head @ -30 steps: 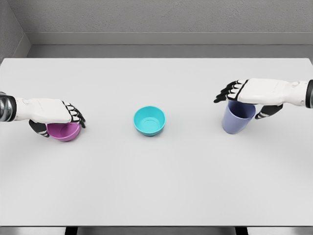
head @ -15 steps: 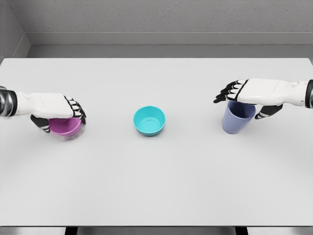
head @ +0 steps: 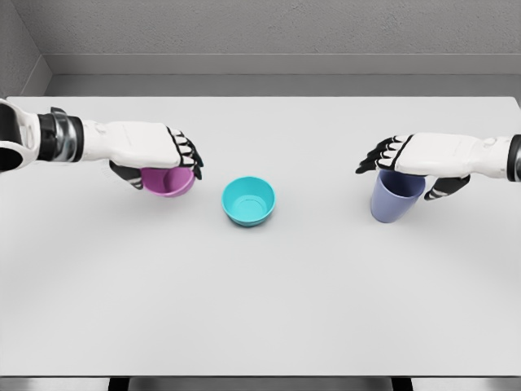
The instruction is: Stacking bowl and cup with both arms
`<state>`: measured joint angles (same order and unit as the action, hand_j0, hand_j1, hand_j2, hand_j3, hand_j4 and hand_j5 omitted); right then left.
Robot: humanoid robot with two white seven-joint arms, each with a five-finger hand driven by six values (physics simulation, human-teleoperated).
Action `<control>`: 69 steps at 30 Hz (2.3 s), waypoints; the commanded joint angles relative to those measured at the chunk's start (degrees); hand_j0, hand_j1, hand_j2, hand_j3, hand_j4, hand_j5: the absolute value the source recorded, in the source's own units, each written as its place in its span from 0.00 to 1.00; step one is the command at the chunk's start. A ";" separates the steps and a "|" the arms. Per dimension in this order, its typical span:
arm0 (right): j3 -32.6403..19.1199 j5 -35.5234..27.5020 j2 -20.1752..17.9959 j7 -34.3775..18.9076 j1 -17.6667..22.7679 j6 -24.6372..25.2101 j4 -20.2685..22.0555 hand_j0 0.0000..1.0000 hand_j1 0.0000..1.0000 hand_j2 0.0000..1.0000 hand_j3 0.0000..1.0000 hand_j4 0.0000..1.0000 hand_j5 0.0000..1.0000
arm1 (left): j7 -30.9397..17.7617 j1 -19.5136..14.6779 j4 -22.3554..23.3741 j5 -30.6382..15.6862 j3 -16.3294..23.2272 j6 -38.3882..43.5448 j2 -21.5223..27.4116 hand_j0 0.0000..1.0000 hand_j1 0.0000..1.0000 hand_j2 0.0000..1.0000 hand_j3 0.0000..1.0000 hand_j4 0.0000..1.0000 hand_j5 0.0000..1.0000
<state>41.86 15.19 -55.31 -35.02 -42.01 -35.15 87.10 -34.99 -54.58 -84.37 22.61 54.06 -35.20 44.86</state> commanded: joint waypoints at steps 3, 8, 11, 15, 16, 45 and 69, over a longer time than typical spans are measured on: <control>-0.02 -0.25 -0.06 0.02 0.09 0.15 0.00 1.00 1.00 1.00 1.00 1.00 1.00 | -0.01 -0.53 -0.71 -0.82 0.08 0.20 -3.55 0.72 0.72 0.72 0.72 0.72 0.72; 0.68 -0.25 0.03 0.02 0.00 0.15 0.00 1.00 1.00 1.00 1.00 1.00 1.00 | -0.01 -1.85 -0.71 -0.82 1.75 0.20 -7.07 0.72 0.72 0.72 0.72 0.72 0.72; 0.68 -0.25 0.03 0.02 0.00 0.15 -0.27 1.00 1.00 1.00 1.00 1.00 1.00 | -0.01 -2.64 -0.62 -0.82 2.54 0.20 -8.39 0.72 0.72 0.72 0.72 0.72 0.72; 1.29 -0.16 0.11 0.02 0.00 0.15 -0.36 1.00 1.00 1.00 1.00 1.00 1.00 | -0.01 -2.81 -0.53 -0.82 2.72 0.20 -9.70 0.72 0.72 0.72 0.72 0.72 0.72; 1.29 0.10 0.11 0.02 0.00 0.15 -0.36 1.00 1.00 1.00 1.00 1.00 1.00 | -0.01 -2.81 -0.53 -0.82 2.72 0.20 -9.88 0.72 0.72 0.72 0.72 0.72 0.72; 2.08 1.42 1.43 0.02 -0.35 0.15 -2.47 1.00 1.00 1.00 1.00 1.00 1.00 | -0.01 -2.90 6.50 0.24 6.58 0.20 -15.95 0.74 0.74 0.74 0.74 0.74 0.74; 2.08 1.86 1.61 0.02 -0.70 0.15 -3.26 1.00 1.00 1.00 1.00 1.00 1.00 | -0.01 -5.54 4.49 -7.58 6.76 0.20 -10.33 1.00 1.00 1.00 1.00 1.00 1.00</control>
<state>43.99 17.19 -53.68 -35.02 -42.71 -35.15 83.88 -35.02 -60.64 -79.14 17.75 60.88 -35.12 32.66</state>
